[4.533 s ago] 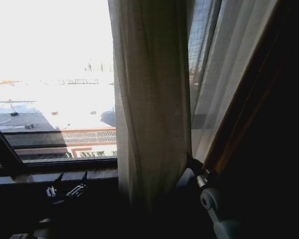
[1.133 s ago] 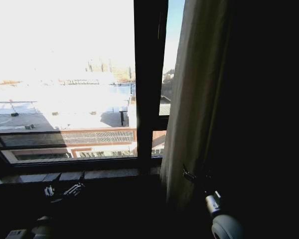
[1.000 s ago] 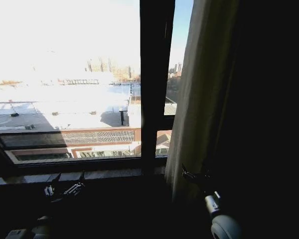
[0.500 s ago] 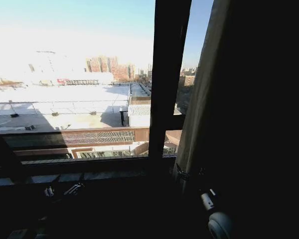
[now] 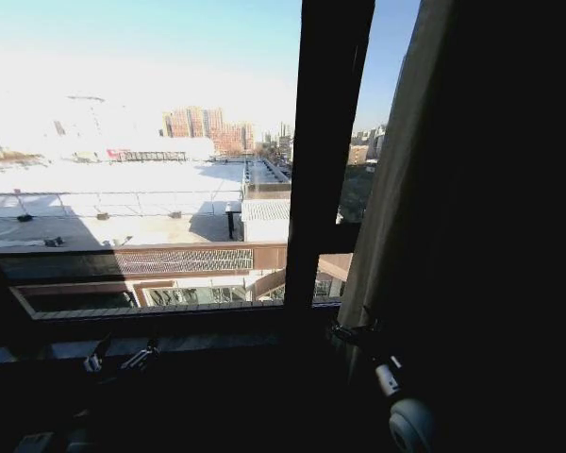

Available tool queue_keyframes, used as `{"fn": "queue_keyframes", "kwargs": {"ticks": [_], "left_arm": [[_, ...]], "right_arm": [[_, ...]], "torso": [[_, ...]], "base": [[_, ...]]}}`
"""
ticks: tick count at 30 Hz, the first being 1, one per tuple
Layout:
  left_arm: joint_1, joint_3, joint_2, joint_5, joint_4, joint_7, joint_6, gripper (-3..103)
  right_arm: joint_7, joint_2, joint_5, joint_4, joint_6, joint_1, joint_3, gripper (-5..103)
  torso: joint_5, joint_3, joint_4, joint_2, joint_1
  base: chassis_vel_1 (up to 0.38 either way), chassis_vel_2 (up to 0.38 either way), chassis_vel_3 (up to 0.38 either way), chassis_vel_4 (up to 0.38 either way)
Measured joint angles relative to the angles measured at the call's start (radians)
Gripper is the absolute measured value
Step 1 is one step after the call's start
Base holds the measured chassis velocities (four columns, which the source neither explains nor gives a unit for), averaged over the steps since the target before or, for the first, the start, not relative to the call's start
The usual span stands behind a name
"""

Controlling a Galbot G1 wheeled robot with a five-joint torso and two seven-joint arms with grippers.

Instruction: Open the curtains by pulling them apart, changing their state from closed to fully open.

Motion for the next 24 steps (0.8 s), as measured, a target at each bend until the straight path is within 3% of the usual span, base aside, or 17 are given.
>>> {"fn": "queue_keyframes", "kwargs": {"ticks": [5, 14, 24], "left_arm": [[0.005, 0.000, -0.004, 0.000, 0.000, -0.001, 0.001, 100], [0.017, -0.005, -0.010, 0.004, -0.013, -0.003, 0.003, 100], [0.015, -0.003, -0.011, 0.005, -0.024, -0.021, 0.015, 100]], "right_arm": [[0.078, -0.013, 0.081, -0.069, -0.029, 0.058, 0.033, 100], [0.163, -0.032, 0.102, -0.204, -0.032, 0.166, 0.086, 100], [0.184, -0.043, 0.131, -0.313, -0.033, 0.308, 0.064, 100]], "torso": [[0.0005, 0.000, 0.0000, 0.000, 0.000], [-0.0001, -0.001, 0.0000, 0.001, -0.002], [0.0003, 0.000, 0.0000, 0.000, -0.001]], "base": [[-0.076, 0.043, 0.086, -0.047], [0.010, -0.008, -0.019, 0.007], [0.000, 0.000, 0.000, 0.000]]}}
